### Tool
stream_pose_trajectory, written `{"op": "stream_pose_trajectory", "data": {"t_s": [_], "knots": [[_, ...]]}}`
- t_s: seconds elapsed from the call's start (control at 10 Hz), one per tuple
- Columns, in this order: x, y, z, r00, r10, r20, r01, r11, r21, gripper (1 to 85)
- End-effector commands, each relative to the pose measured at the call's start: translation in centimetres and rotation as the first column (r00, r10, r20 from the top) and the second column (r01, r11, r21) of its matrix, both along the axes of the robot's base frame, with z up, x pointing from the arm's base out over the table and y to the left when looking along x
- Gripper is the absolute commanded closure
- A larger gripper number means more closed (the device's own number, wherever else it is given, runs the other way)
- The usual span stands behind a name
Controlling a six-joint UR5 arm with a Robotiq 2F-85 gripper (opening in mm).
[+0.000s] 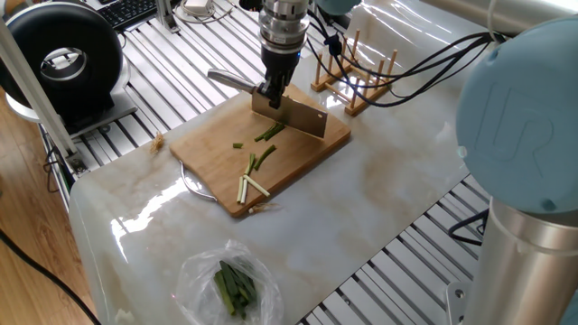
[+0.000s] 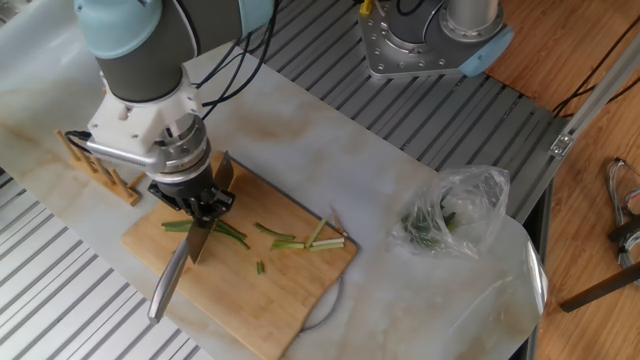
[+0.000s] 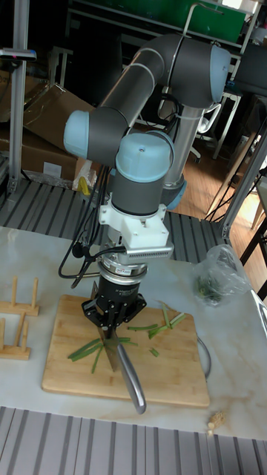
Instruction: Chop the green garlic
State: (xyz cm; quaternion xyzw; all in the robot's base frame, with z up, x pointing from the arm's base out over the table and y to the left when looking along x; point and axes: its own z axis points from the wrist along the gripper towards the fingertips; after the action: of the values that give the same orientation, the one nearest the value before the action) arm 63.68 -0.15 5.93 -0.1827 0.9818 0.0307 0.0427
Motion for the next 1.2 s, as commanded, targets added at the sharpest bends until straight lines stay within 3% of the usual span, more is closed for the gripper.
{"op": "stream_pose_trajectory", "data": {"t_s": [0.0, 0.2, 0.6, 0.8, 1.1], "knots": [[0.0, 0.4, 0.5, 1.000, -0.008, 0.003, 0.008, 1.000, 0.020, 84.3], [-0.3, 0.4, 2.0, 1.000, -0.004, -0.018, 0.005, 1.000, 0.019, 84.3], [0.0, 1.0, 2.1, 1.000, -0.019, 0.007, 0.019, 1.000, 0.024, 84.3], [-0.1, 1.9, 4.4, 0.999, -0.030, 0.016, 0.030, 0.999, 0.031, 84.3], [-0.6, 2.6, 8.1, 0.998, -0.064, 0.025, 0.064, 0.998, -0.010, 84.3]]}}
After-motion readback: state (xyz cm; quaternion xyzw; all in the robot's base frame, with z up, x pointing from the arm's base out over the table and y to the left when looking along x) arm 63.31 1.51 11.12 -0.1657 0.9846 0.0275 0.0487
